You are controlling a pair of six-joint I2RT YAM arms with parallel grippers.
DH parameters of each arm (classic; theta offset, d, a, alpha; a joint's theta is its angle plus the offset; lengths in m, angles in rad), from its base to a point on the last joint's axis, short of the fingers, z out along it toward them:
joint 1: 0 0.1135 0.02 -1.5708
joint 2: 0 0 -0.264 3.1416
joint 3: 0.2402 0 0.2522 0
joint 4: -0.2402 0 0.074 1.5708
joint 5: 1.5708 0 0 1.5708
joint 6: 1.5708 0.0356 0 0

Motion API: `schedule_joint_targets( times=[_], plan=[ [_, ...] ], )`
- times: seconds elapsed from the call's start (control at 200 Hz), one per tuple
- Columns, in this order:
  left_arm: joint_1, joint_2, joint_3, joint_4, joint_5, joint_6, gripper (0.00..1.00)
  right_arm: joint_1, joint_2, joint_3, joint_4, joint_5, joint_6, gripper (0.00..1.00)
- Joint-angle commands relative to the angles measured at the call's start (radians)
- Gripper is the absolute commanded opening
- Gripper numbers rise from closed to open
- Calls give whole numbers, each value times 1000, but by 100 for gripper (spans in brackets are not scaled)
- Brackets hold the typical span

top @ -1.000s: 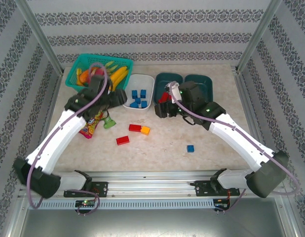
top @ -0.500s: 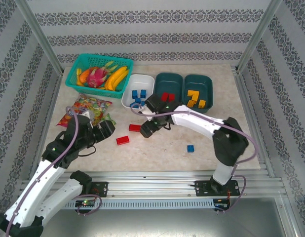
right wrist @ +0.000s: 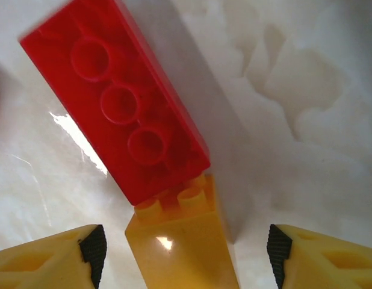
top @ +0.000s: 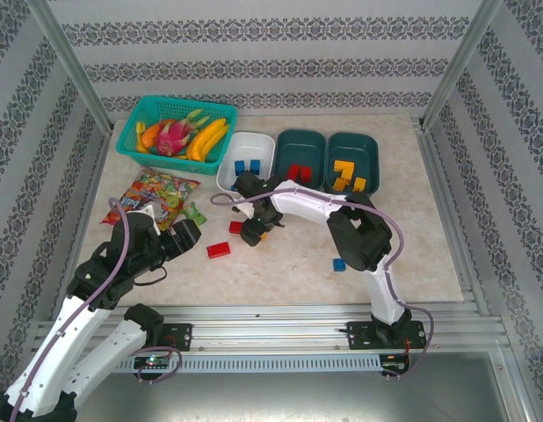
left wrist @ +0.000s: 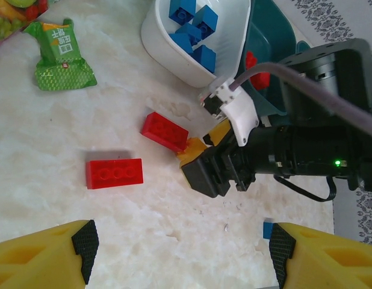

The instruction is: Sort the legos into containers by color

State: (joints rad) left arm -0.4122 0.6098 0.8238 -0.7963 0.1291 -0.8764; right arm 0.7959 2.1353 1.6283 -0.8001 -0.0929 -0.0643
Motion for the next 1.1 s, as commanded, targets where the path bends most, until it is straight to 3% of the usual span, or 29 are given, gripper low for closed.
schedule_joint_targets(
  times=[0.0, 0.31, 0.59, 0.849, 1.094],
  plan=[
    [-5, 5, 2, -10, 14, -13, 77, 9, 30, 23, -46, 32, -23, 67],
    [-5, 58, 12, 32, 33, 6, 77, 9, 3, 11, -27, 33, 9, 37],
    [-19, 203, 112, 90, 81, 108, 76, -56, -200, -75, -54, 52, 62, 33],
    [-90, 489, 297, 255, 110, 176, 76, -343, -368, -76, -72, 60, 188, 33],
    [-155, 751, 454, 388, 140, 184, 76, -620, -243, 51, -31, 56, 367, 32]
  ],
)
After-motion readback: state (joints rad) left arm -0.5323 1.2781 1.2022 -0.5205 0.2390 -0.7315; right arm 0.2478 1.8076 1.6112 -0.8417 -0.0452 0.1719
